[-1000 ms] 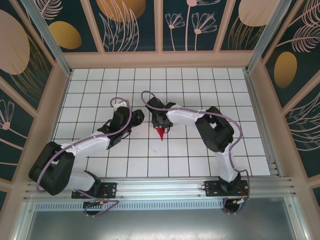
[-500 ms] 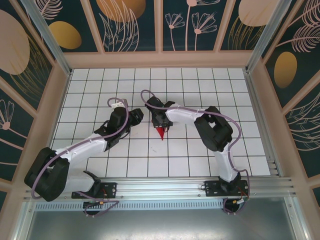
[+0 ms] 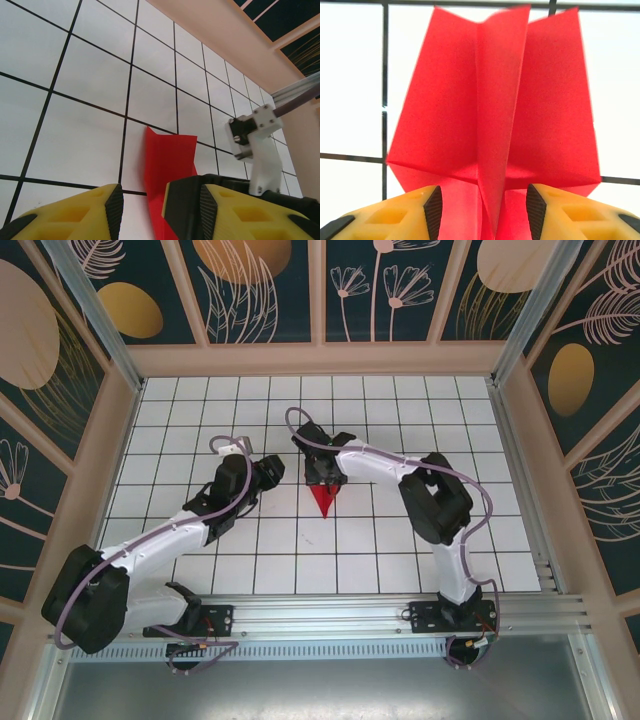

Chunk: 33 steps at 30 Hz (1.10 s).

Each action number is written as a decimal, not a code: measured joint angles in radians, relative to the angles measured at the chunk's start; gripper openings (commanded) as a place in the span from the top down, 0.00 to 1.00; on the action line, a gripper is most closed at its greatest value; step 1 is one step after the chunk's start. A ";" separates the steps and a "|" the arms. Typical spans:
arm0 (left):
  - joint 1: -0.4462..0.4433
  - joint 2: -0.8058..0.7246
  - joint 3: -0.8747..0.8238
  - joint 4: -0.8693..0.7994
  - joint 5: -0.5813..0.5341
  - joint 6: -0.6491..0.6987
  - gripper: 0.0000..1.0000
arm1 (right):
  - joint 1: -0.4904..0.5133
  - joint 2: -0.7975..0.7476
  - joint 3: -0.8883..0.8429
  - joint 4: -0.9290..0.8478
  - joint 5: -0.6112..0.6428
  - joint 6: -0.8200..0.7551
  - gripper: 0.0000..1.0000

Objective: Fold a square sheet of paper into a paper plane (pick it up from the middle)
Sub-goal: Move the paper plane to the center of the table, then reset both arms

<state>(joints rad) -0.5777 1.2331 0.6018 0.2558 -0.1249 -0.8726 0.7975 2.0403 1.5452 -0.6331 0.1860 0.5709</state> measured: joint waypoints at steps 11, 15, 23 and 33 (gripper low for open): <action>0.000 -0.034 -0.002 -0.080 -0.153 0.120 0.16 | -0.005 -0.346 -0.092 0.060 0.232 -0.060 0.14; 0.059 -0.131 -0.049 -0.071 -0.287 0.216 0.01 | -0.163 -0.687 -0.376 0.252 0.386 -0.116 0.12; 0.338 -0.141 -0.198 0.086 -0.418 0.442 0.02 | -0.623 -0.868 -1.081 0.830 0.316 -0.360 0.08; 0.466 0.113 -0.322 0.565 -0.286 0.692 0.01 | -0.758 -0.612 -1.247 1.462 0.054 -0.520 0.11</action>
<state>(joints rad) -0.1116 1.3460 0.2802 0.8207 -0.4114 -0.1802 0.0399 1.4288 0.2977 0.8288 0.2401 0.0505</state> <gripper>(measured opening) 0.985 0.908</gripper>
